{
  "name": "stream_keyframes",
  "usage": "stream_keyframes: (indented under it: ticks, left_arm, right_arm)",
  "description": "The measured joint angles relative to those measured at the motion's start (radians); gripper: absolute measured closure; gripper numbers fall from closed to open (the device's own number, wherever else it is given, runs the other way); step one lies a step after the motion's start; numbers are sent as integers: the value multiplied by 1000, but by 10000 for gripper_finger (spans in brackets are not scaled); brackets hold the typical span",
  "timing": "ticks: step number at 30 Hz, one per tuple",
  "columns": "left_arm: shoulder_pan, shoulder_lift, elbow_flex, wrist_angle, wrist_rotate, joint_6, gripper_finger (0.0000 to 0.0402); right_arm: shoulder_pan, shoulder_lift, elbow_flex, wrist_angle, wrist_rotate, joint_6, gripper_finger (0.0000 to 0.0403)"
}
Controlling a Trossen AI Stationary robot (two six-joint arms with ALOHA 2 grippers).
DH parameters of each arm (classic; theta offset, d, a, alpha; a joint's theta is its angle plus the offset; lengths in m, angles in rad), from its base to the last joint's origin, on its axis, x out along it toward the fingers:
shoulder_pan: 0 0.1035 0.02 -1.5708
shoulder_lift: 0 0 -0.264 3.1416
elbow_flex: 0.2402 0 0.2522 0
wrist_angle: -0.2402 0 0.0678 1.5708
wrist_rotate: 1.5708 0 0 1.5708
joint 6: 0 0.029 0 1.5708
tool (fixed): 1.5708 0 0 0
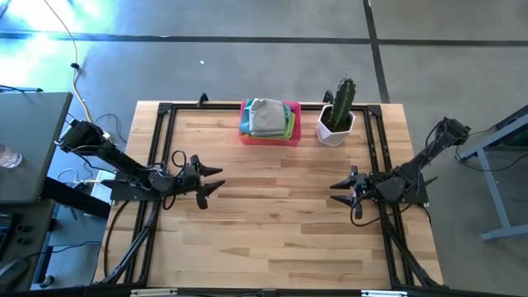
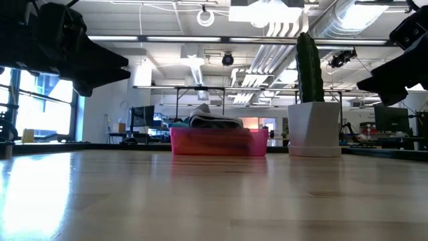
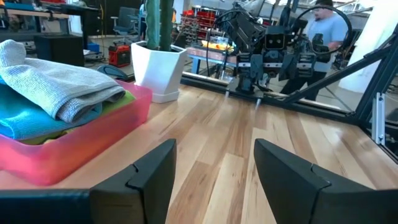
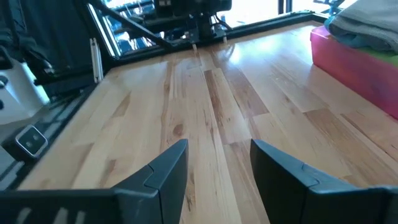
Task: Fold microfiber towels
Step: Return to Home Position
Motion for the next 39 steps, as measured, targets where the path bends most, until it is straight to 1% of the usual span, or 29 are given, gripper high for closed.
stream_keyframes:
  ticks: [11,16,22,33,39]
  left_arm:
    - [0,0,0,0,0,0,195]
    - [0,-53,1,-1,1,0,195]
    - [0,-150,1,-4,2,0,195]
    - [3,-395,1,-2,1,0,195]
    - [3,-522,1,-1,0,0,195]
  right_arm:
    - [-6,-141,0,0,0,2,238]
    - [-53,-194,0,-2,0,1,238]
    - [-150,-265,0,-1,0,0,238]
    - [-370,-384,0,-8,0,0,238]
    - [-469,-391,0,-20,0,0,238]
